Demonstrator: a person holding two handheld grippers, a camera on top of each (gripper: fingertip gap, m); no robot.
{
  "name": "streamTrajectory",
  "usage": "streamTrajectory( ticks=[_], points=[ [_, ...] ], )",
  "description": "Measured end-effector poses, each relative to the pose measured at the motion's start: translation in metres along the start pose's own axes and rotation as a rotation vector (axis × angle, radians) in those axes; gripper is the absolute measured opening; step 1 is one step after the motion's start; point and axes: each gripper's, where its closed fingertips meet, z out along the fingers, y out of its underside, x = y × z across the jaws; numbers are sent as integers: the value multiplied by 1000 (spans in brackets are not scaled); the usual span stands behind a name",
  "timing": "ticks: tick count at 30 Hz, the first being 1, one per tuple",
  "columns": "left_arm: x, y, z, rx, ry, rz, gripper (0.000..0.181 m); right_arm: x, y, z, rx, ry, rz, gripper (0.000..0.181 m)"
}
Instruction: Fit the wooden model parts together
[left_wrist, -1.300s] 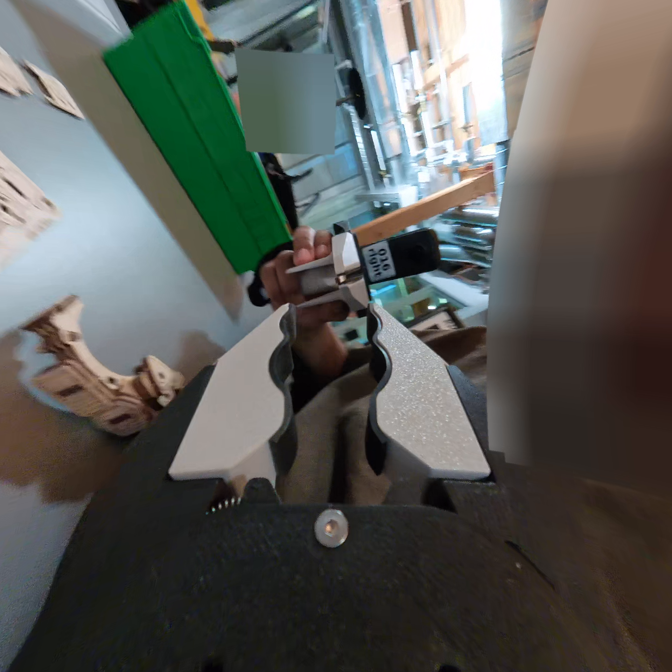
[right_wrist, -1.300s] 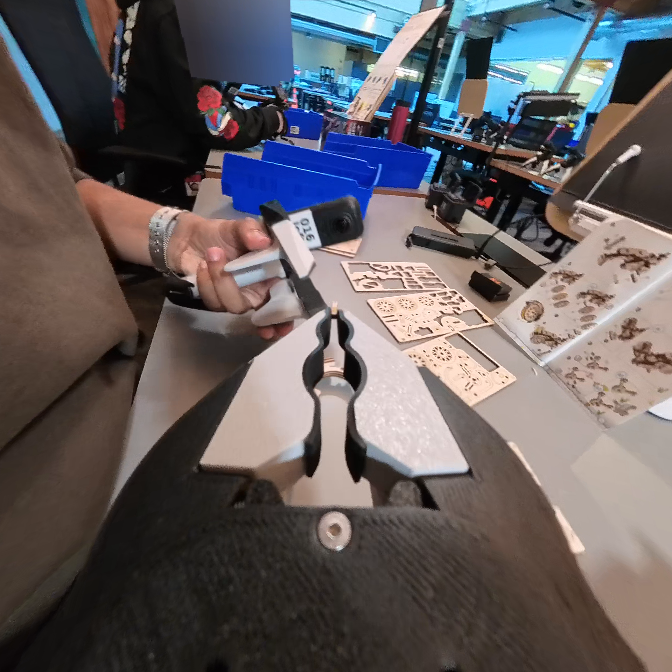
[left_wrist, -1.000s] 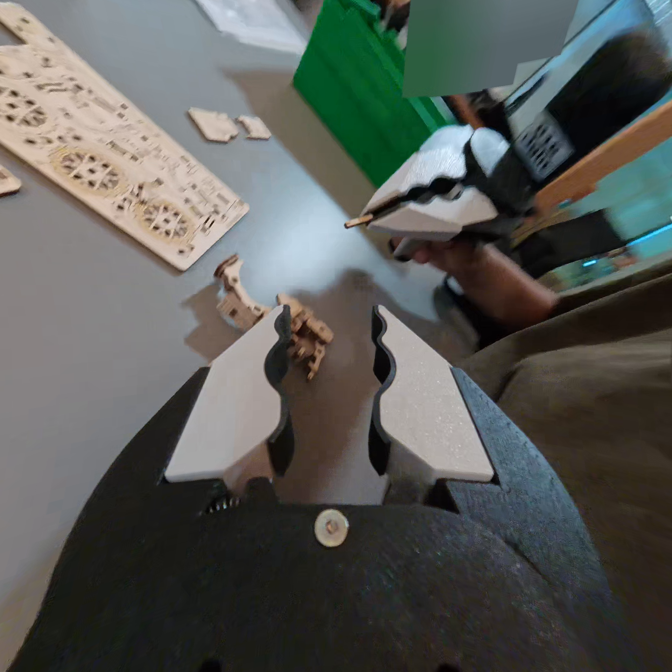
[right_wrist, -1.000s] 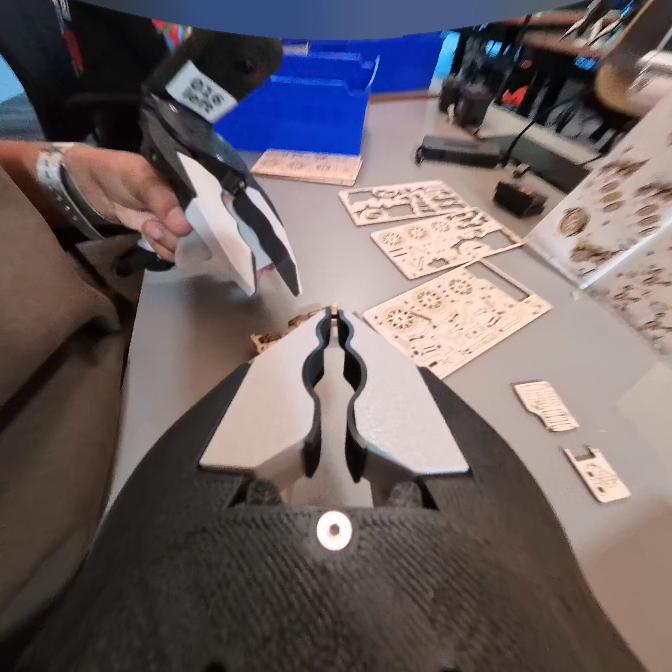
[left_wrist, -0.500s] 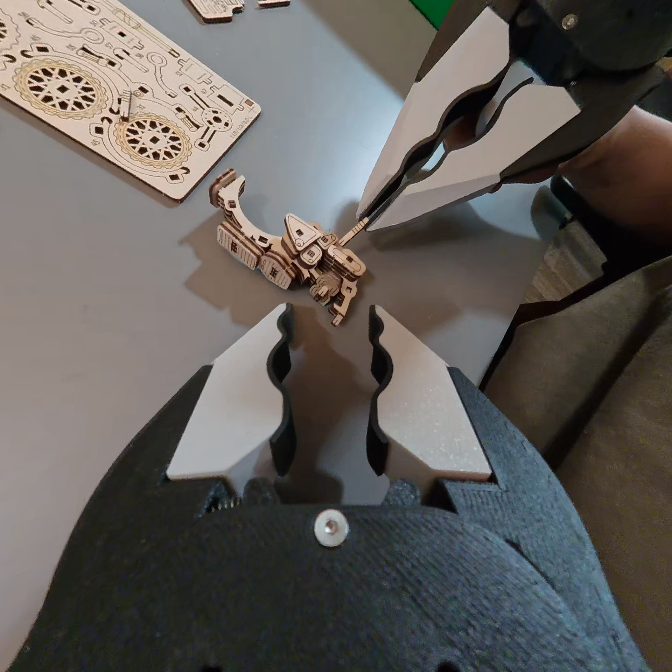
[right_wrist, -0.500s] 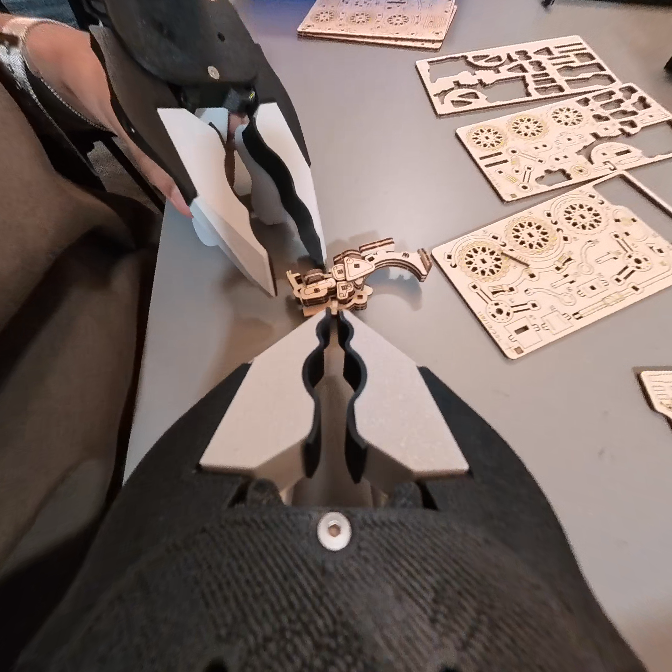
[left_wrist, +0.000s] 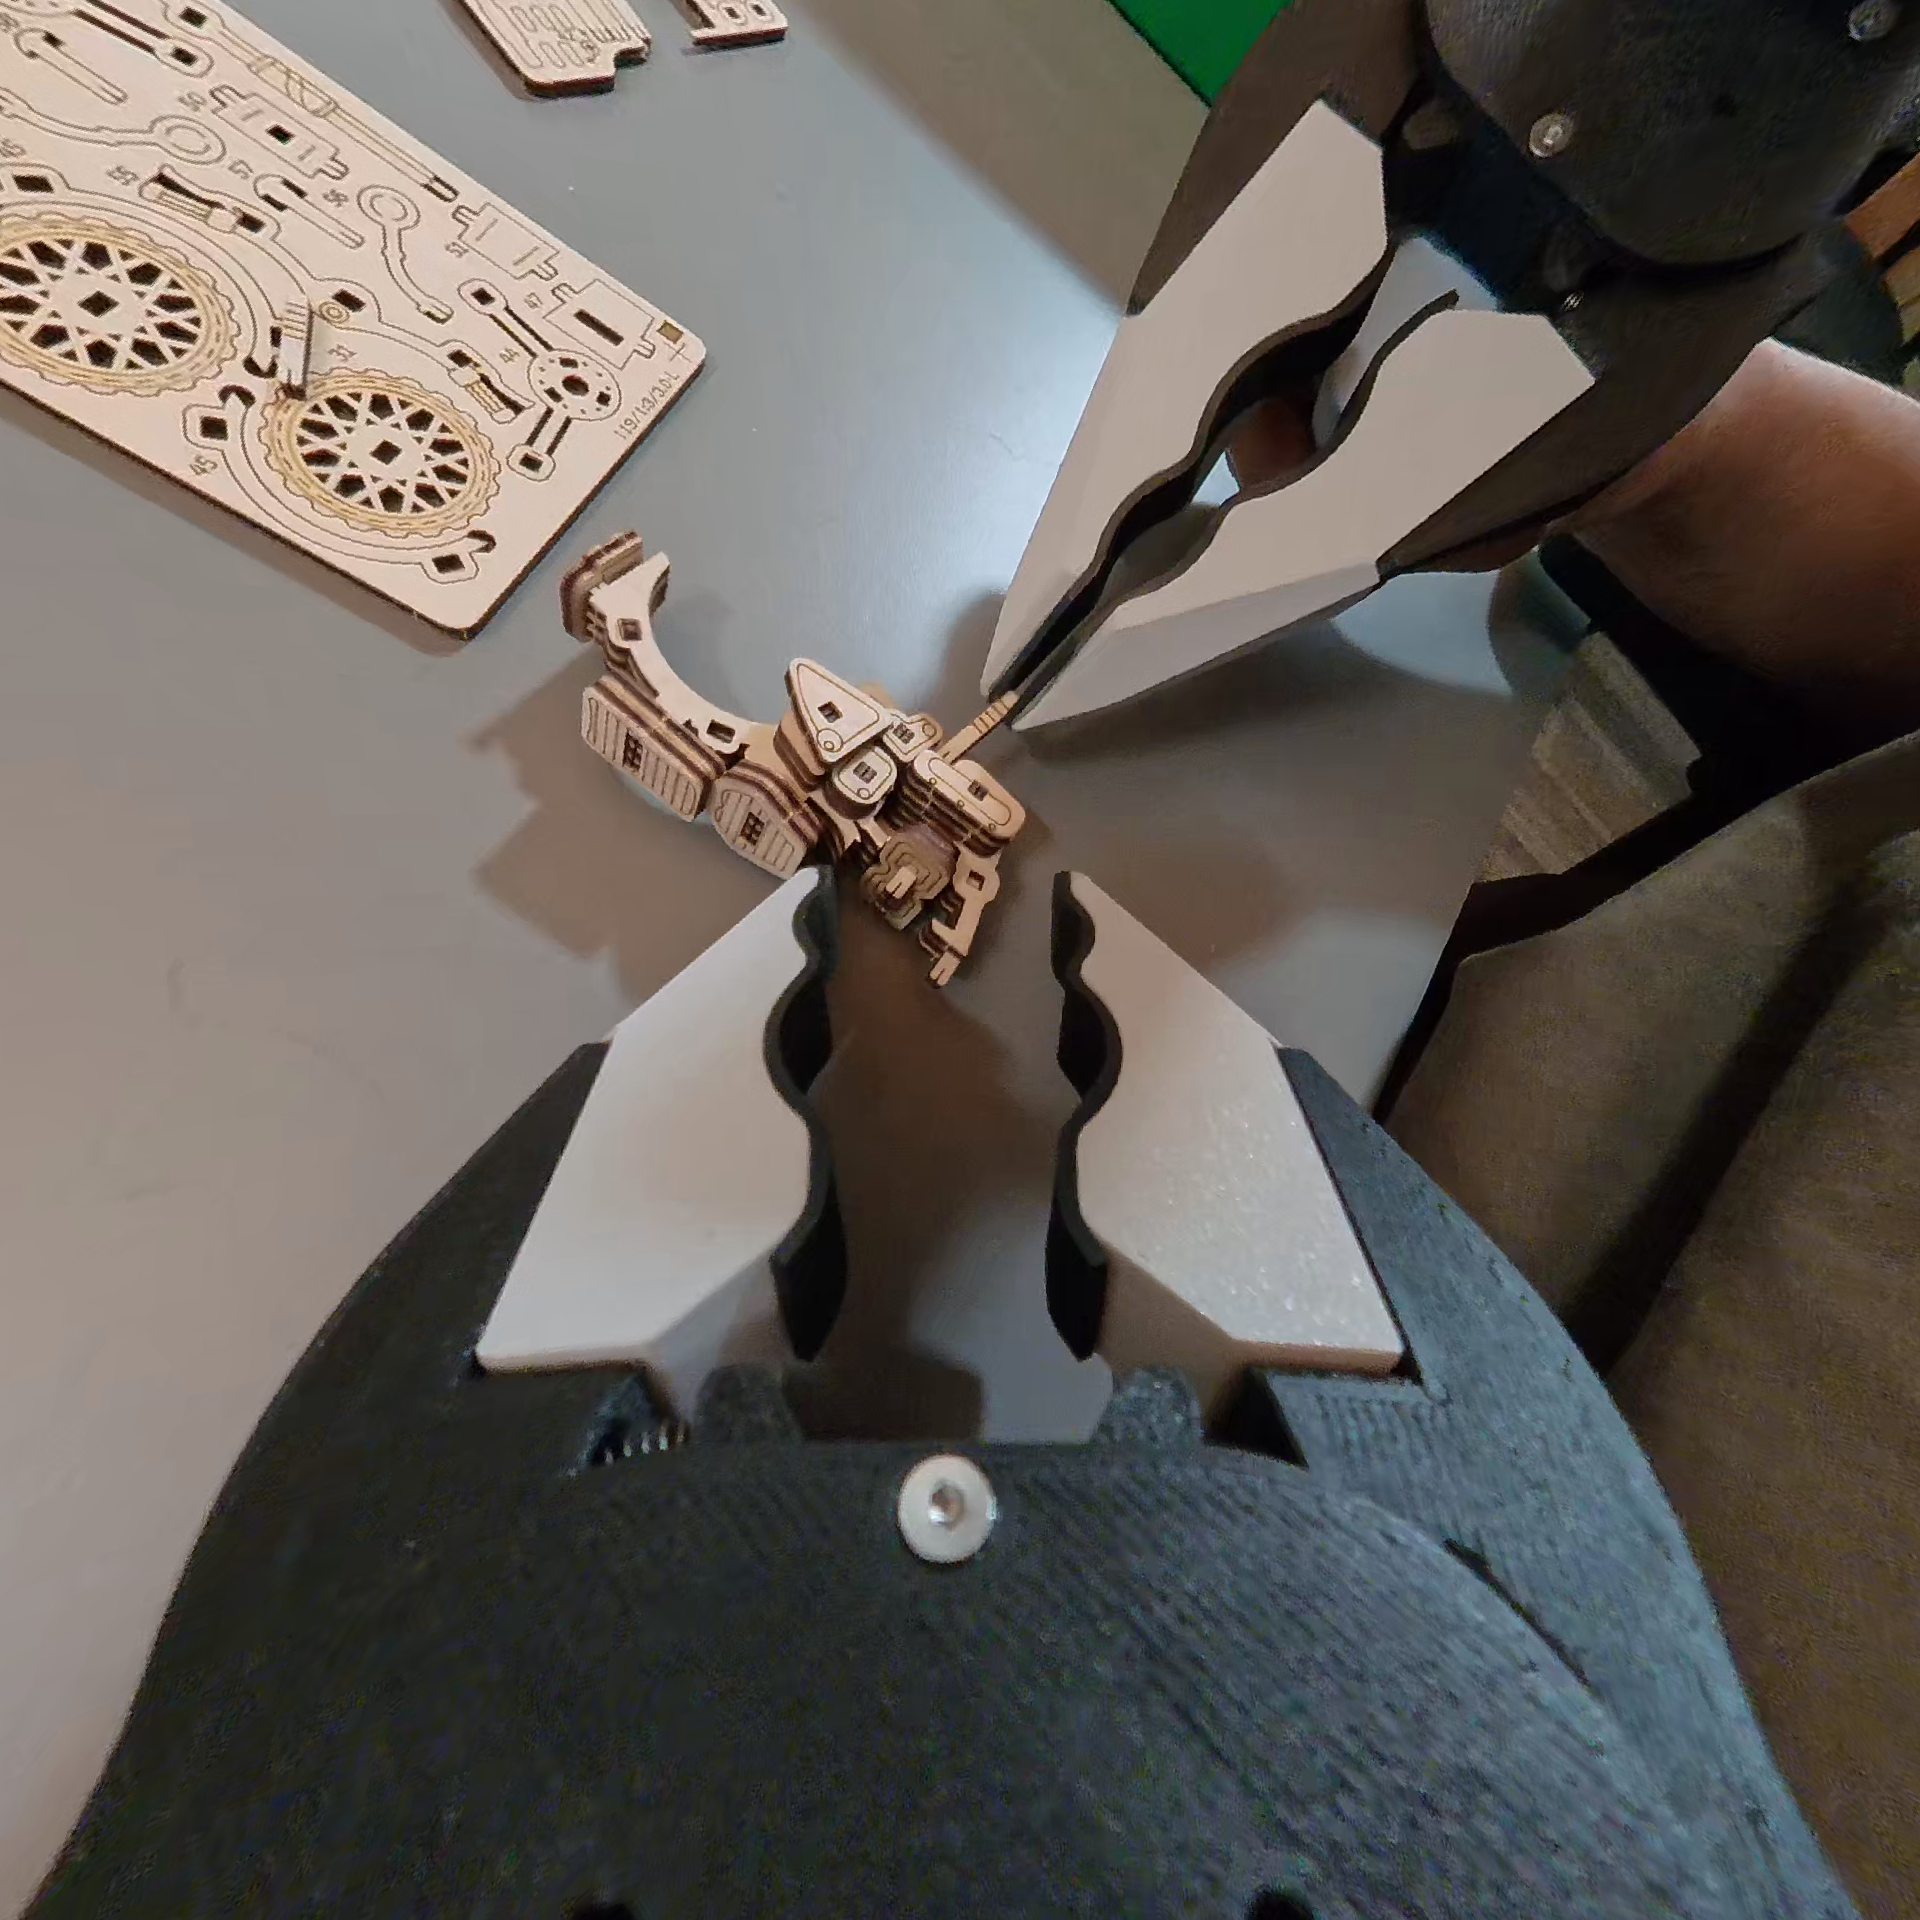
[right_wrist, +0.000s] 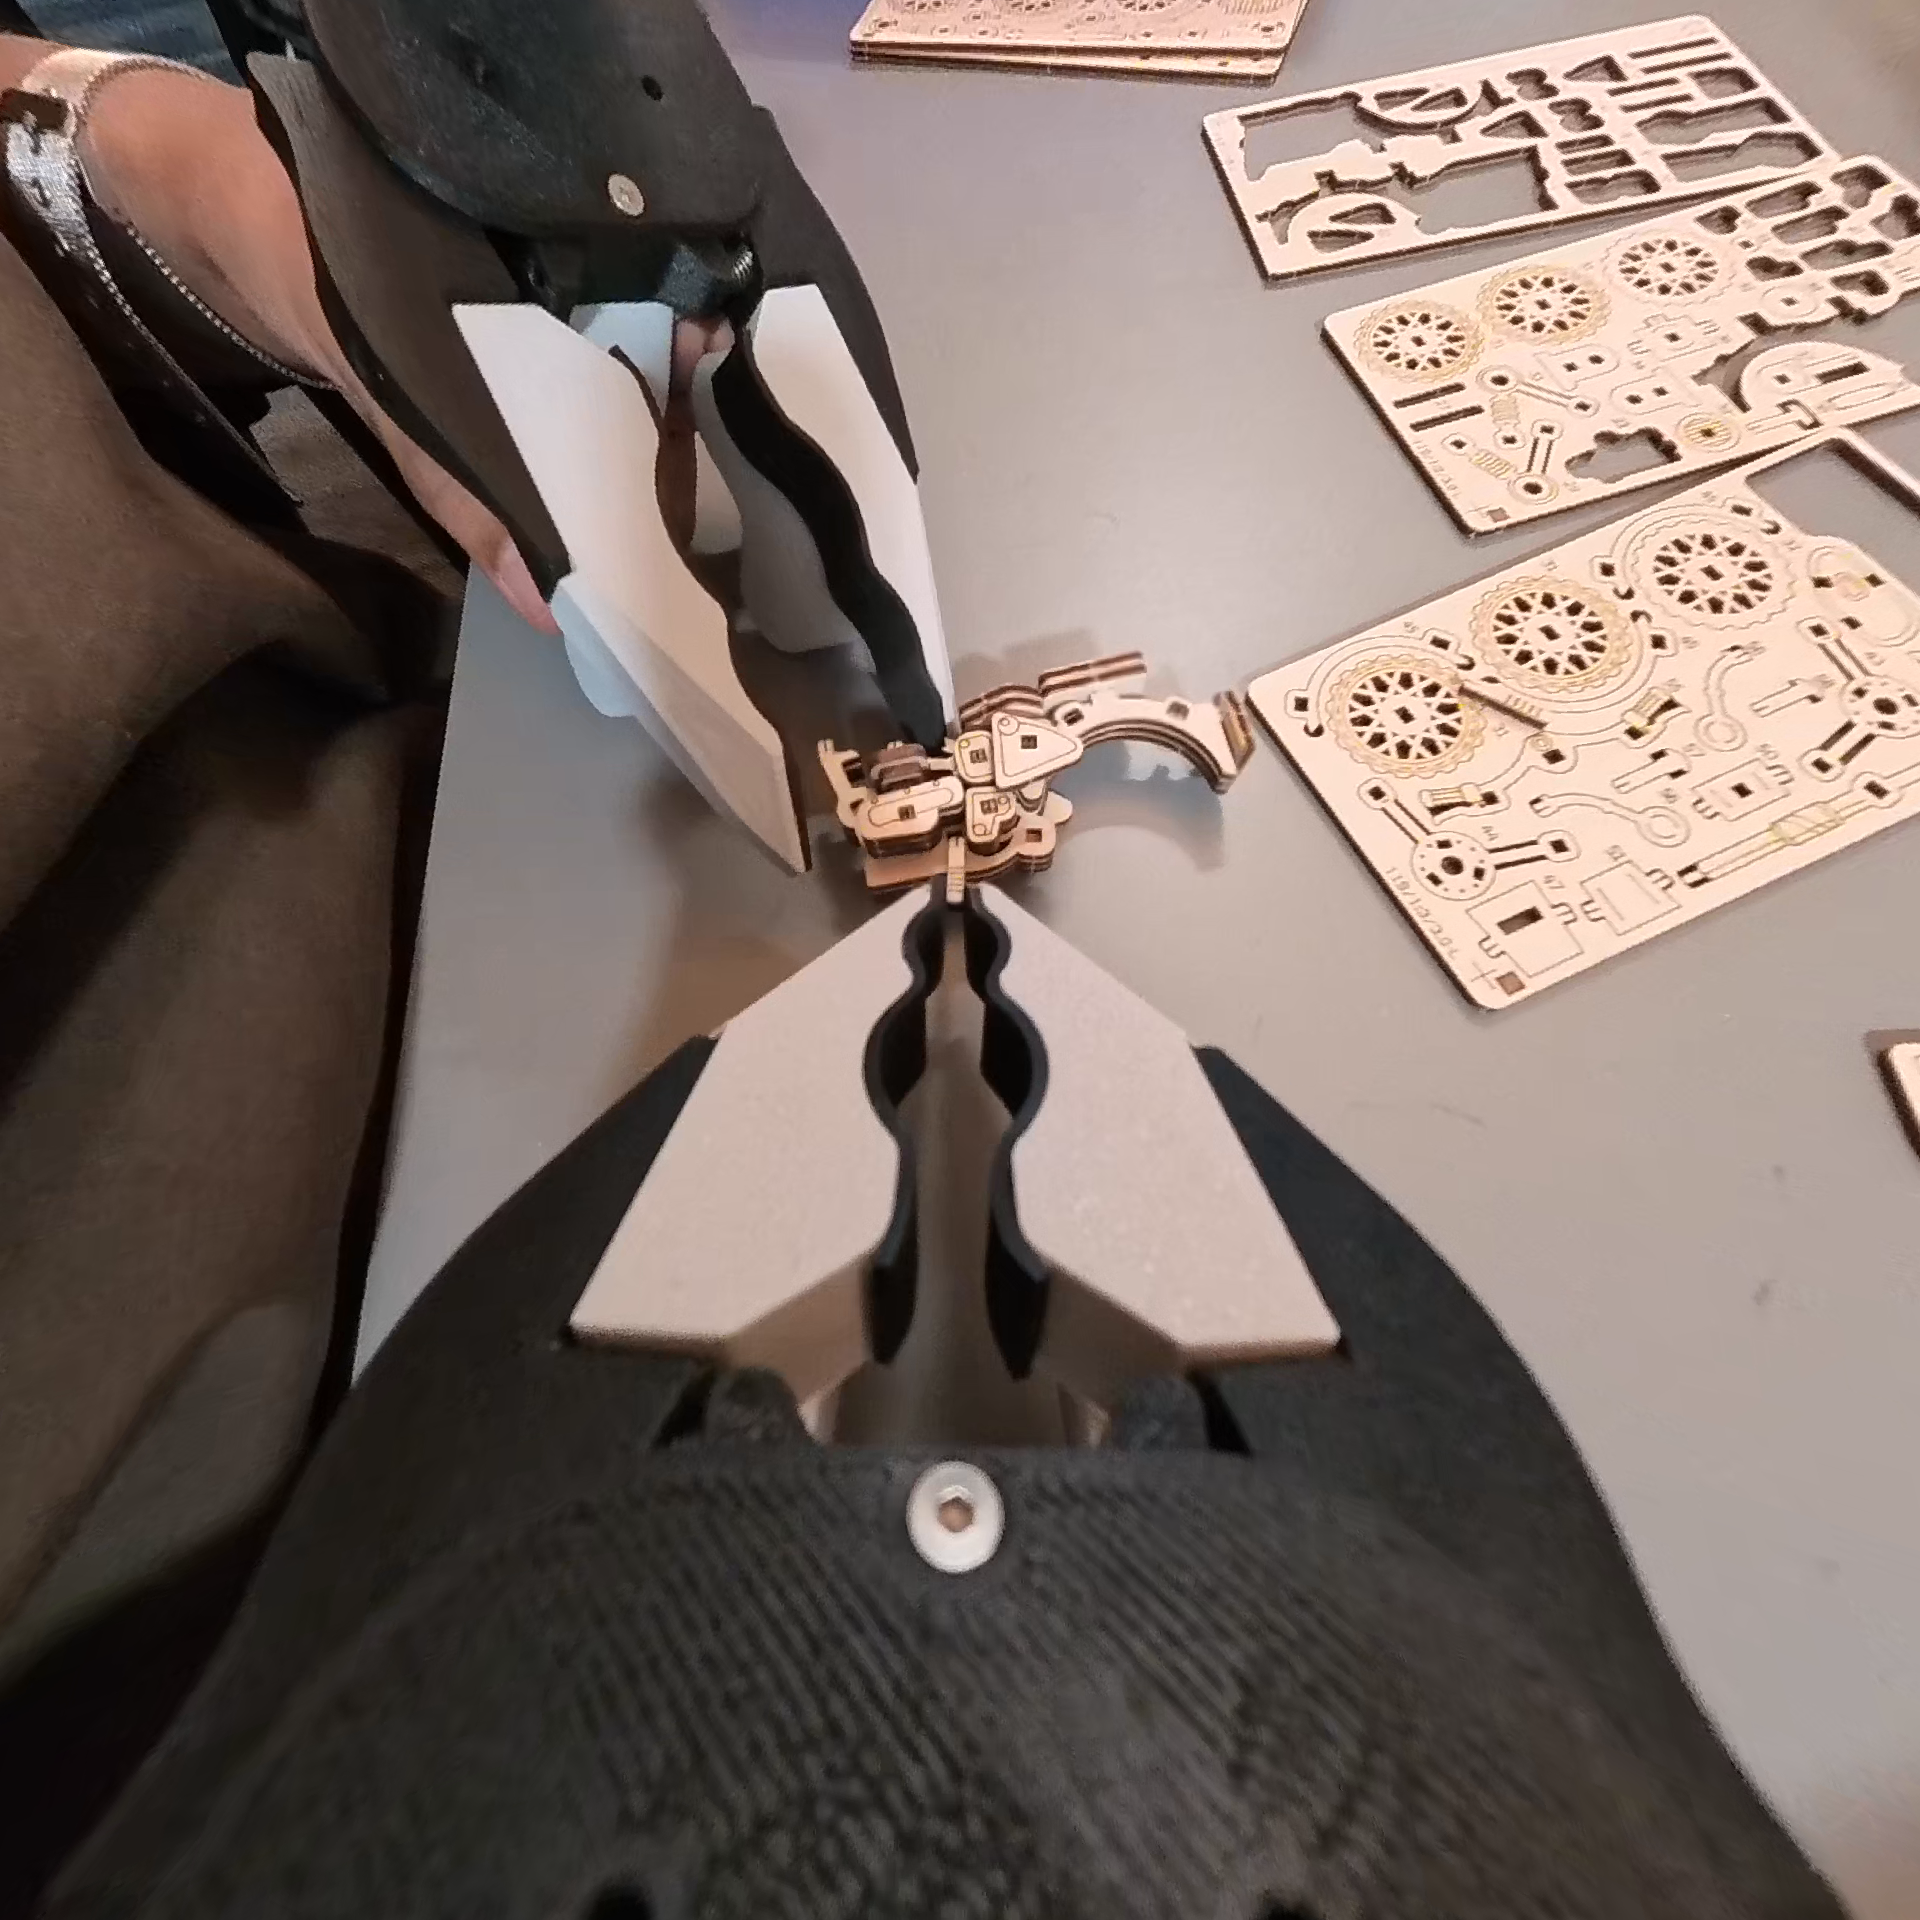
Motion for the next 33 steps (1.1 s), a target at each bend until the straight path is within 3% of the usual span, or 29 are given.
streamTrajectory(
  ticks=[14,25,33],
  points=[
    [0,-22,-1,122,-19,6,37,2,3,1,-8,6,29,1],
    [-4,-22,0,115,-64,19,29,2,3,1,-7,23,41,1],
    [-22,-8,3,9,-232,49,44,1,-2,5,11,38,57,1]
  ],
)
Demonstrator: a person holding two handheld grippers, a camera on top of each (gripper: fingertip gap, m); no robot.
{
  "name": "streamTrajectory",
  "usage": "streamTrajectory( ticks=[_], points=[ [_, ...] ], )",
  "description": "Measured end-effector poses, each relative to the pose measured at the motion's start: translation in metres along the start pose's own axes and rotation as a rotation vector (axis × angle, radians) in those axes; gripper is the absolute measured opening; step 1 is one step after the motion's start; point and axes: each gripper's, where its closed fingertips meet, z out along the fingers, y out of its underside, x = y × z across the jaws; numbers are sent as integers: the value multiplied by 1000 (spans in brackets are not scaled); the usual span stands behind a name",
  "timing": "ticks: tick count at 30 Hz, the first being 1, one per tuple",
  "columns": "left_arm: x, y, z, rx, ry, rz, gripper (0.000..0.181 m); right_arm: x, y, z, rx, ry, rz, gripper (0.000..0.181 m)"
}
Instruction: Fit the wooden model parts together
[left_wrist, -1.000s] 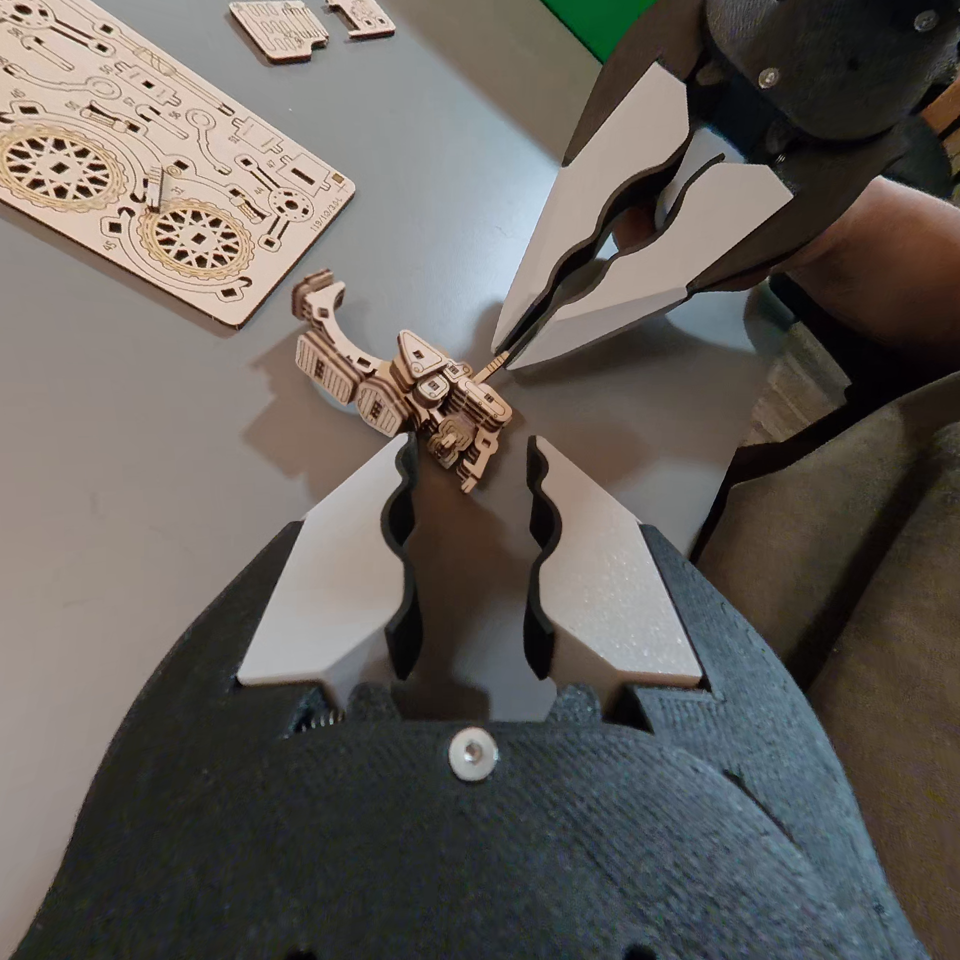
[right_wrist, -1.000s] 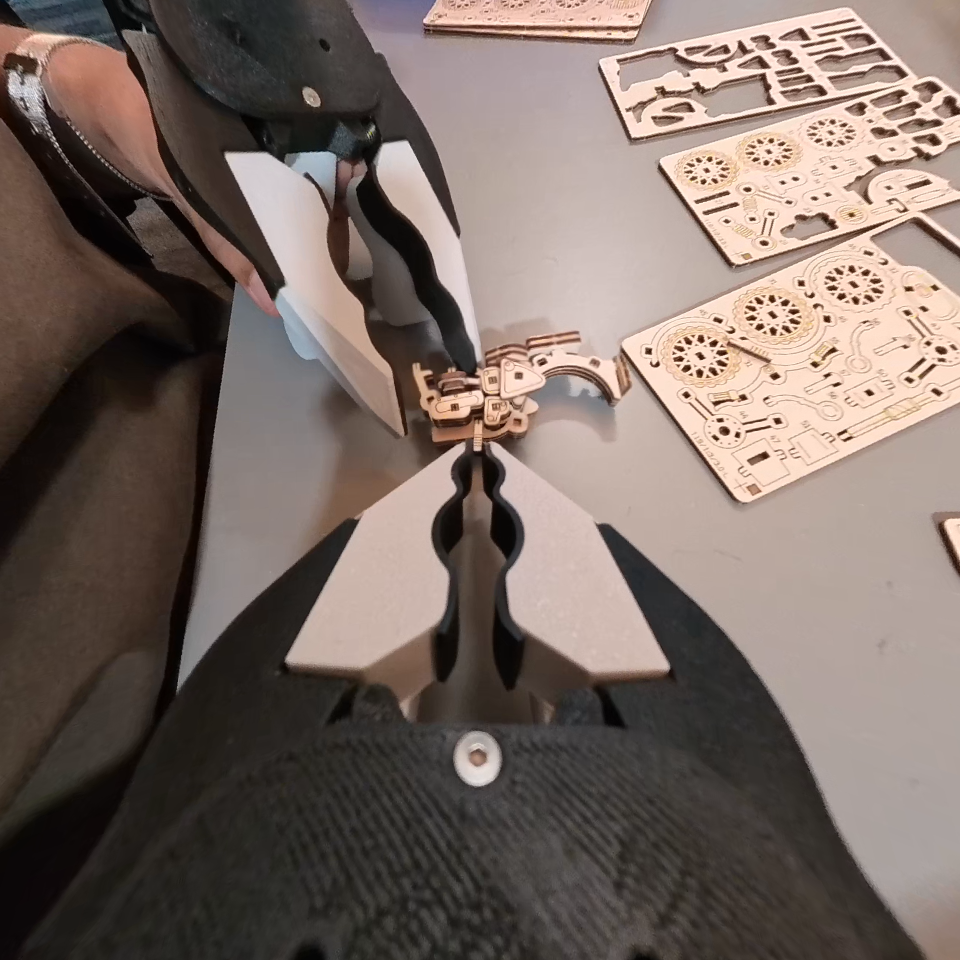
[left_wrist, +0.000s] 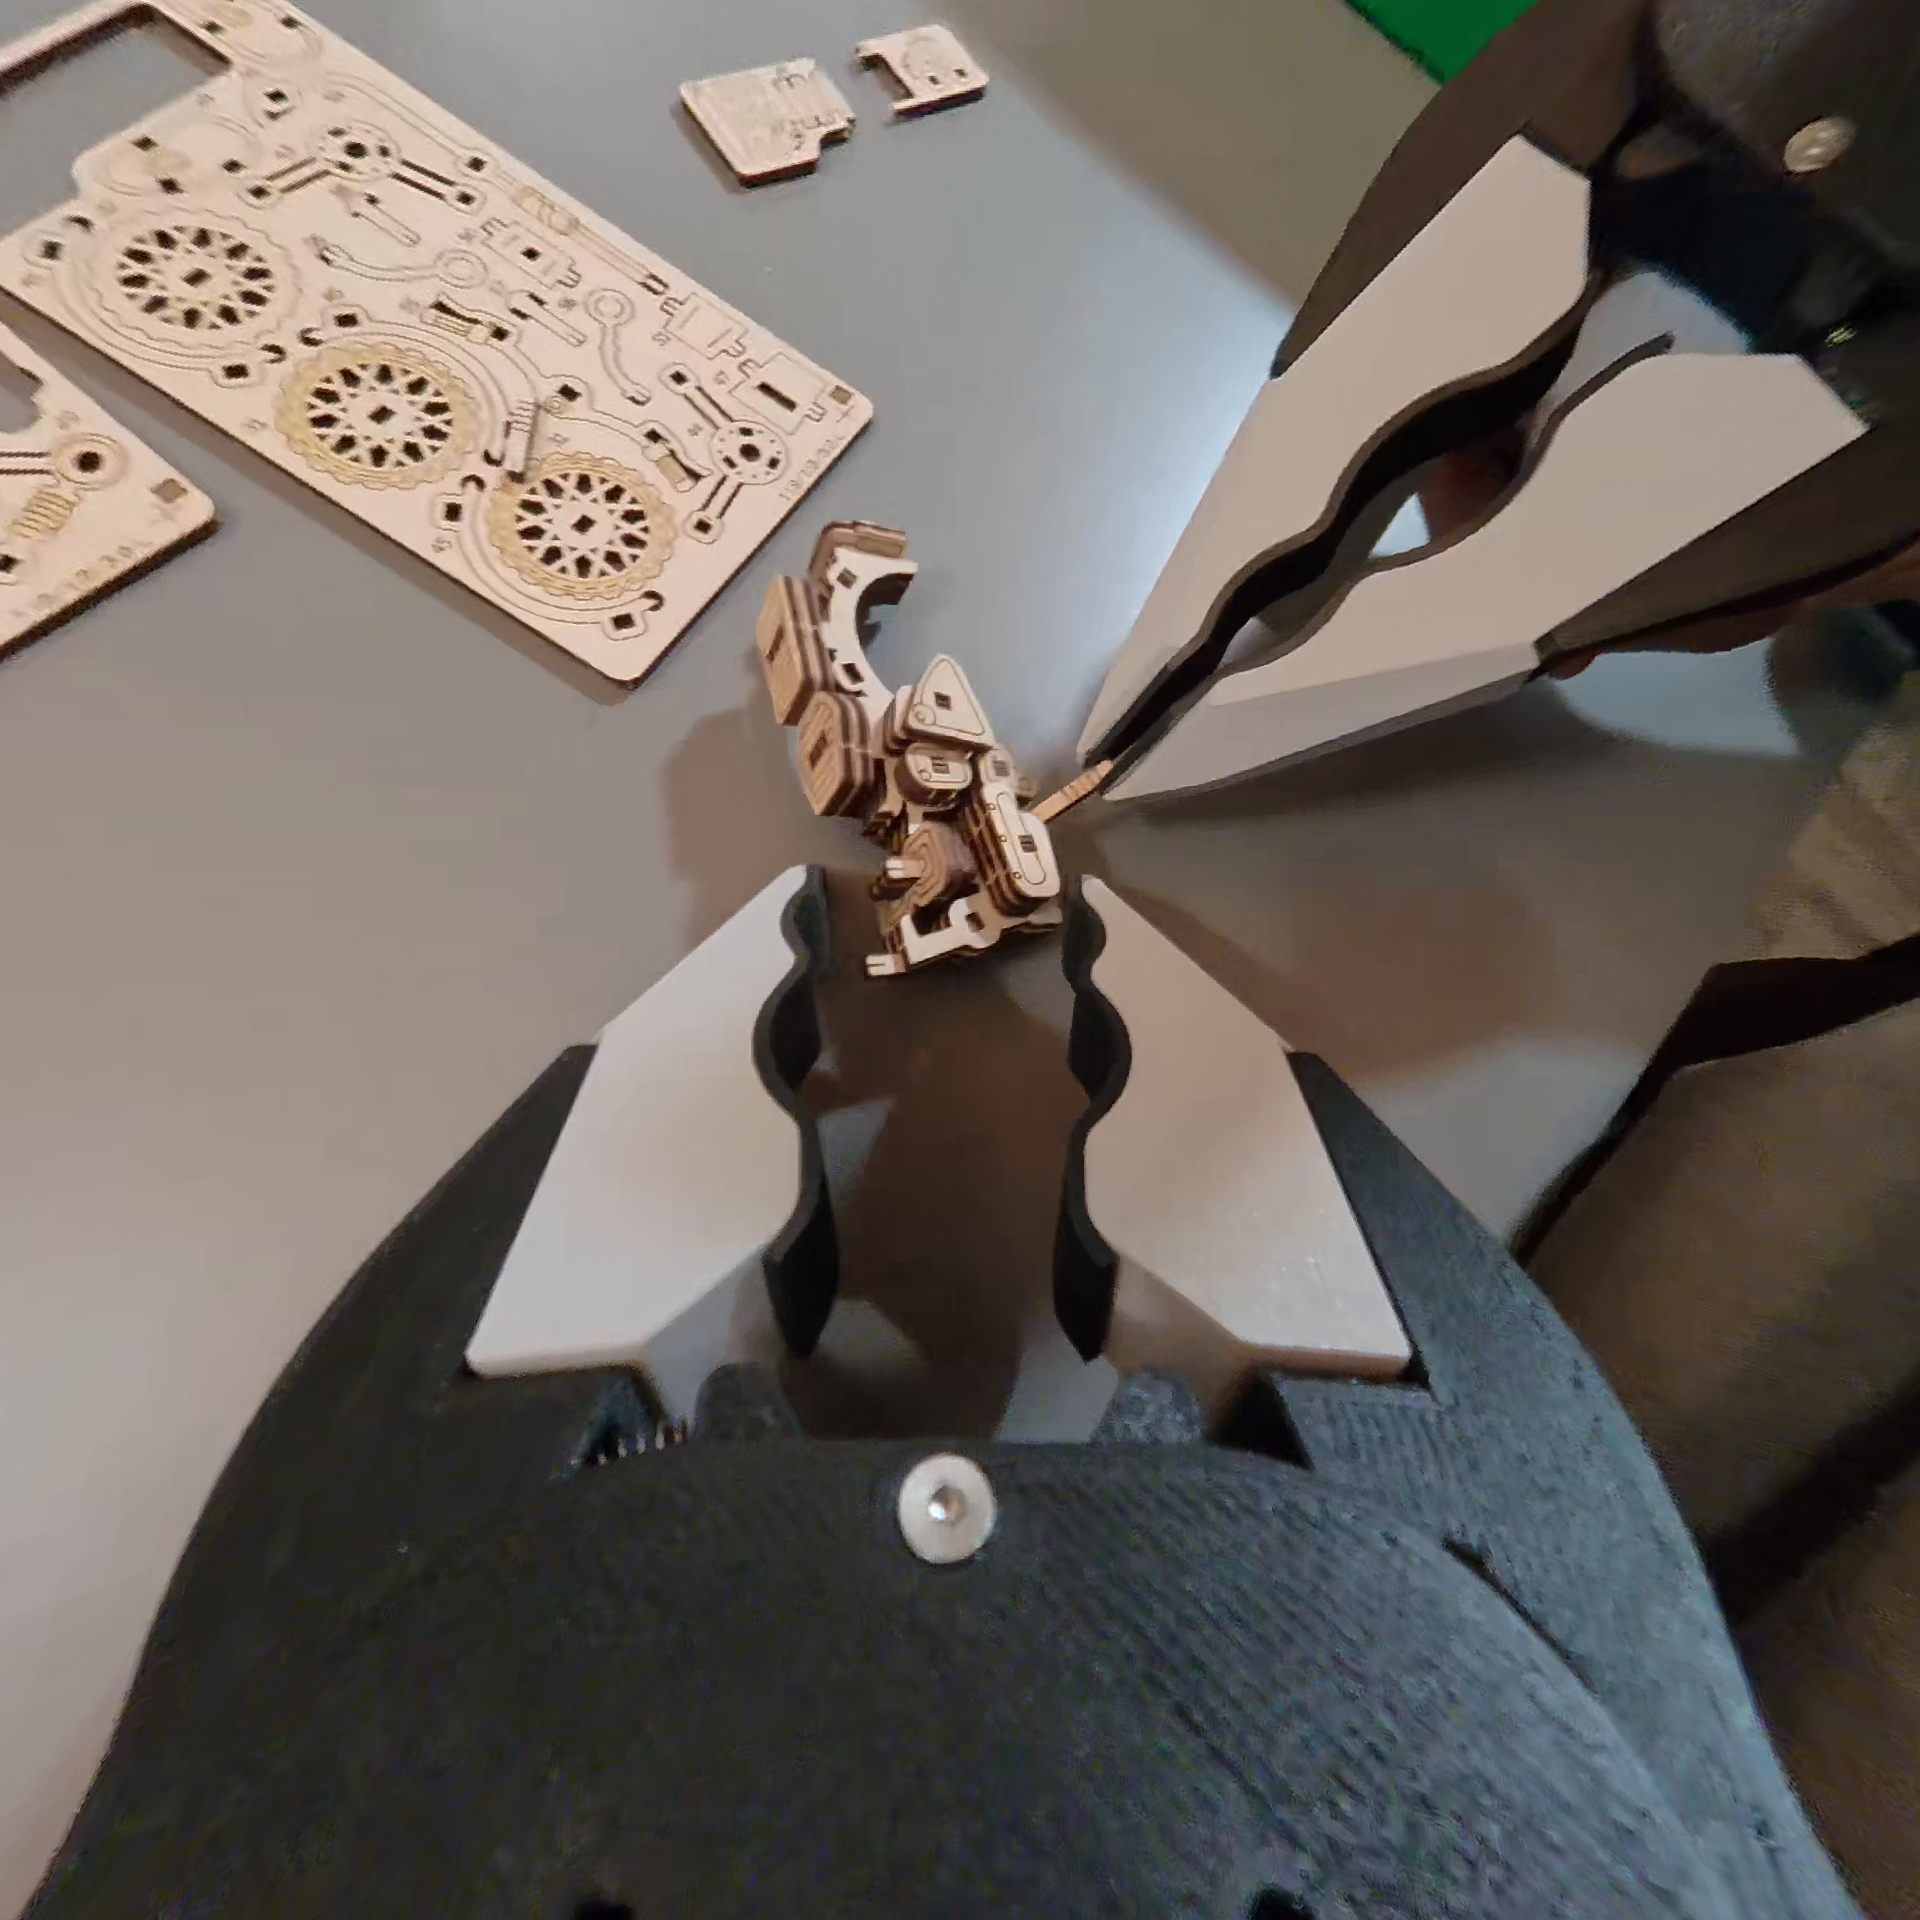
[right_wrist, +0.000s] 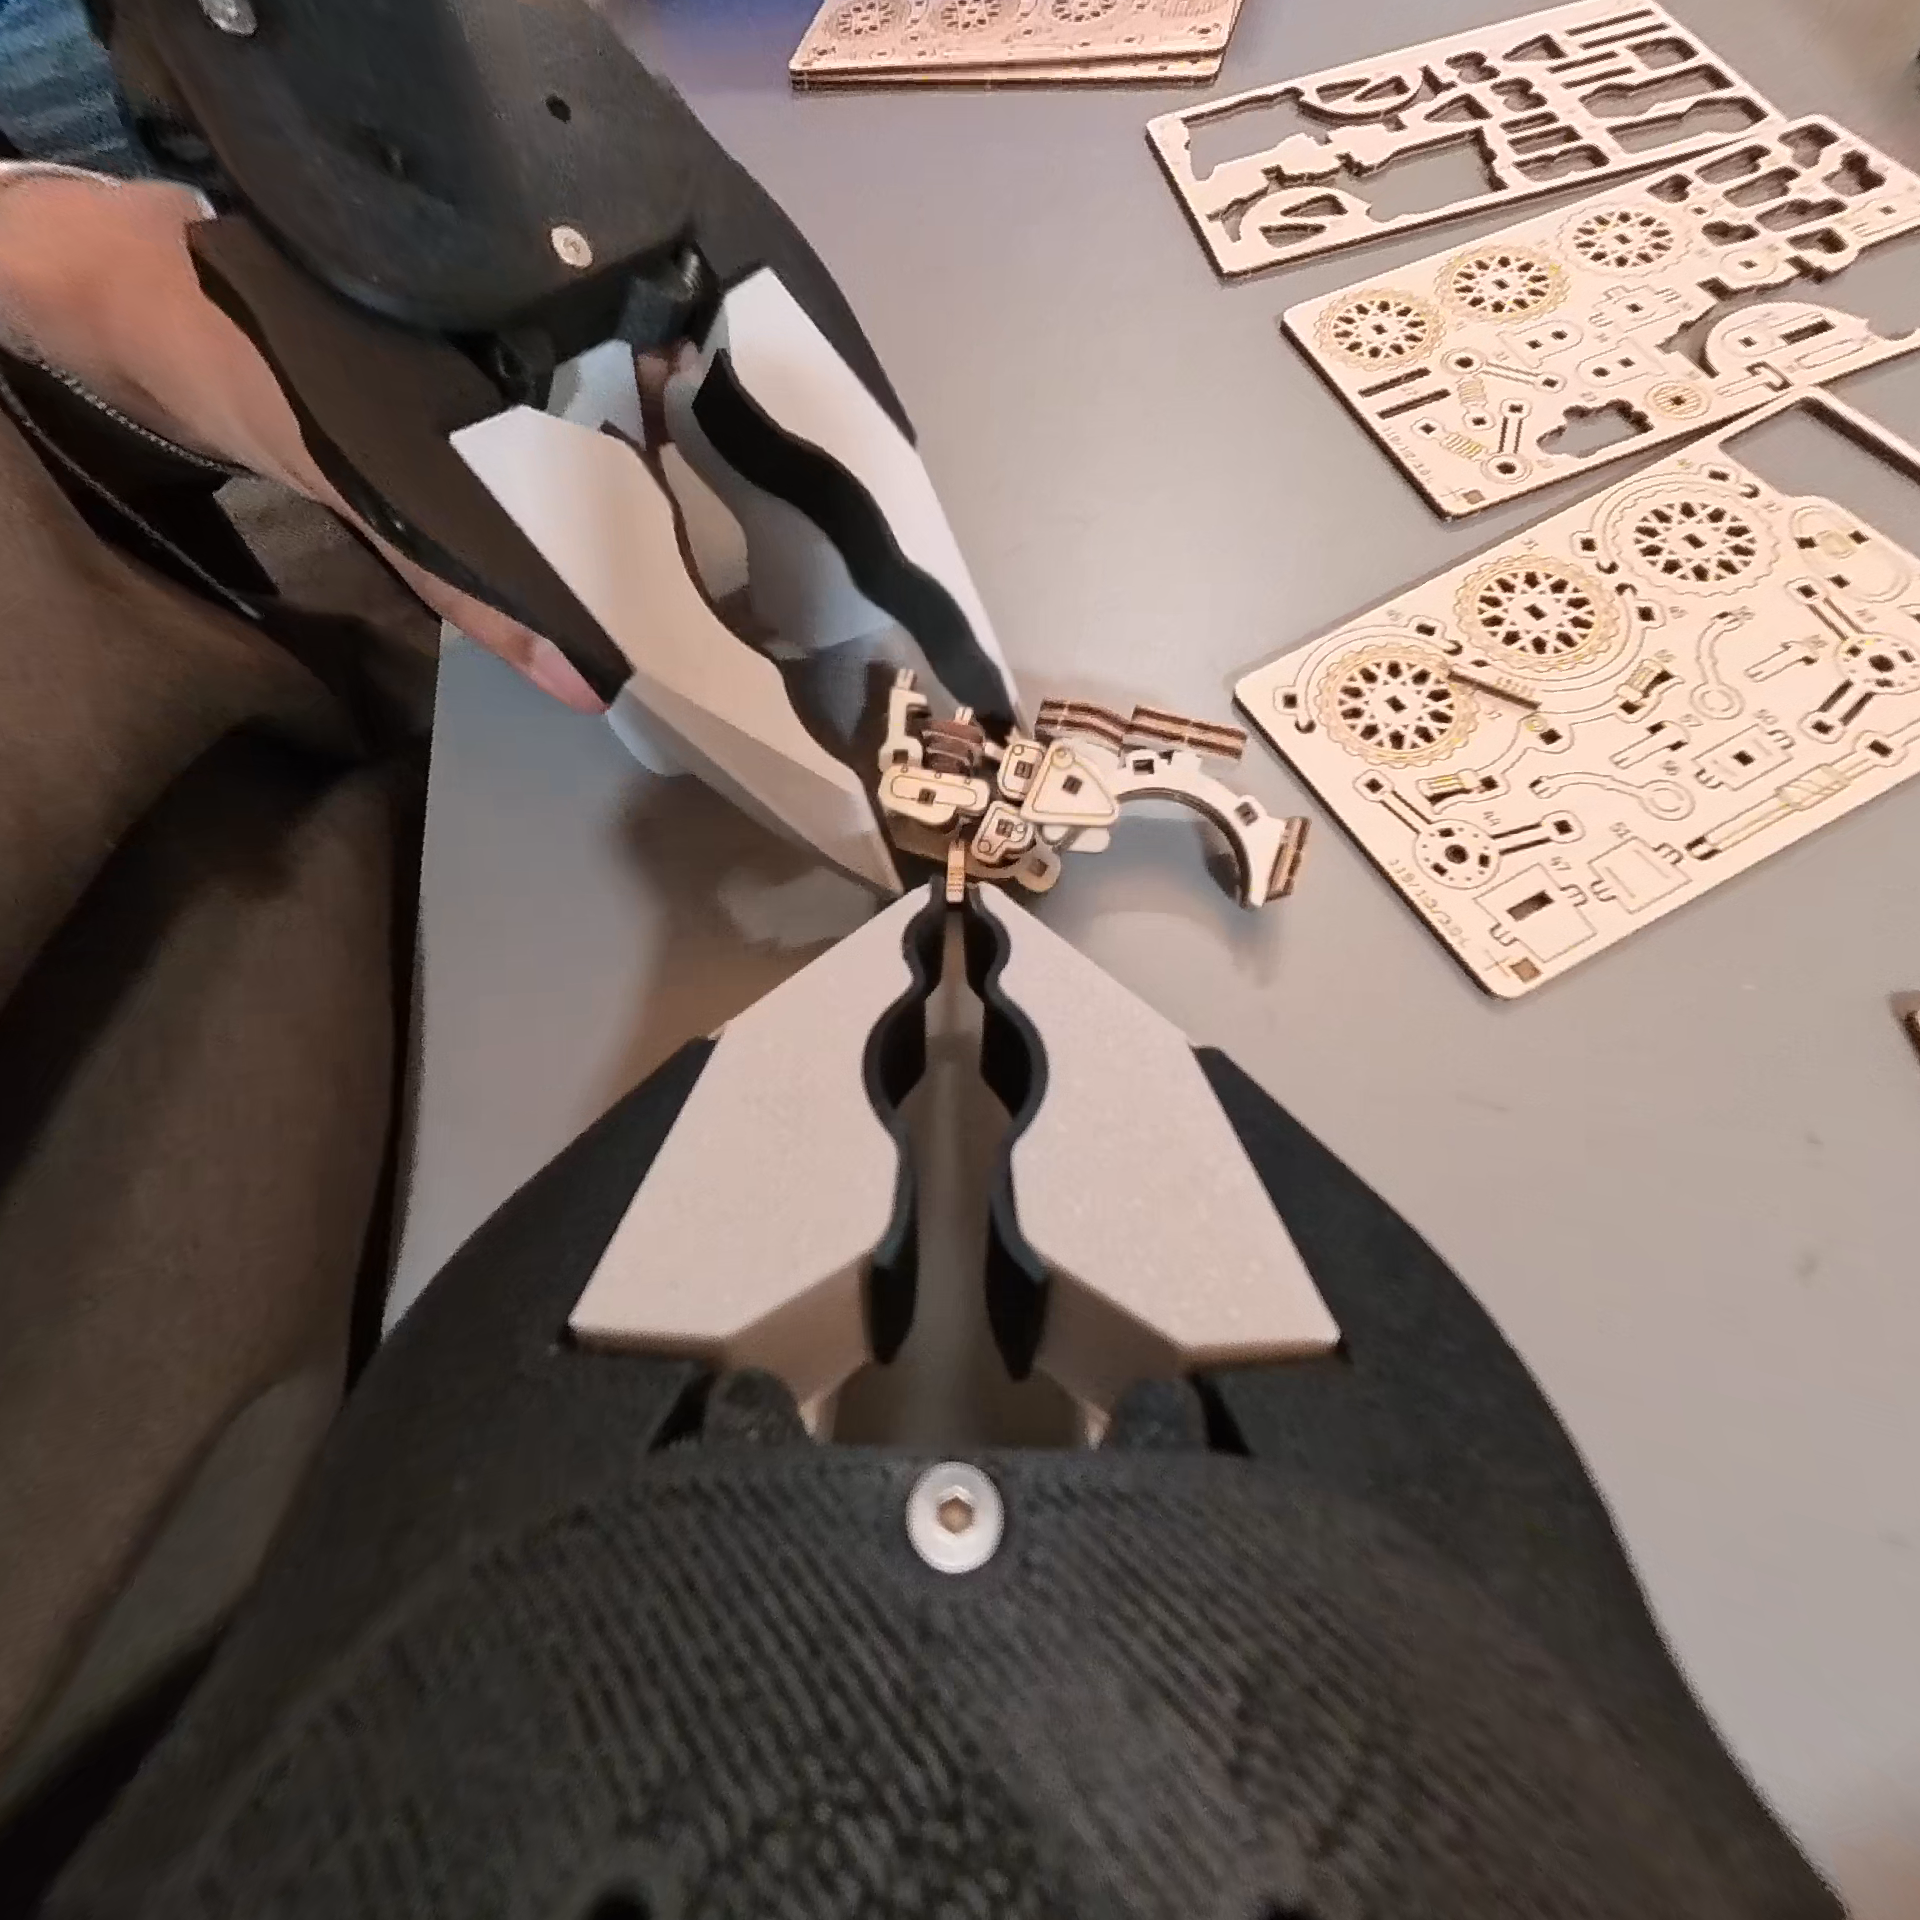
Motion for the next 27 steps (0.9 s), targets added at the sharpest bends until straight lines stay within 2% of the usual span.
streamTrajectory(
  ticks=[2,6,15,23,27],
  points=[
    [-3,2,-2,-14,-22,0,46,0,-1,1,1,4,-2,1],
    [5,3,-8,-33,68,-112,46,0,2,3,-21,16,-21,1],
    [6,-11,-10,58,197,-313,42,1,7,3,-44,19,-21,1],
    [8,-29,-11,156,266,-390,31,3,16,5,-87,21,-13,0],
    [16,-24,-5,128,276,-363,29,3,21,8,-117,29,-25,1]
  ],
)
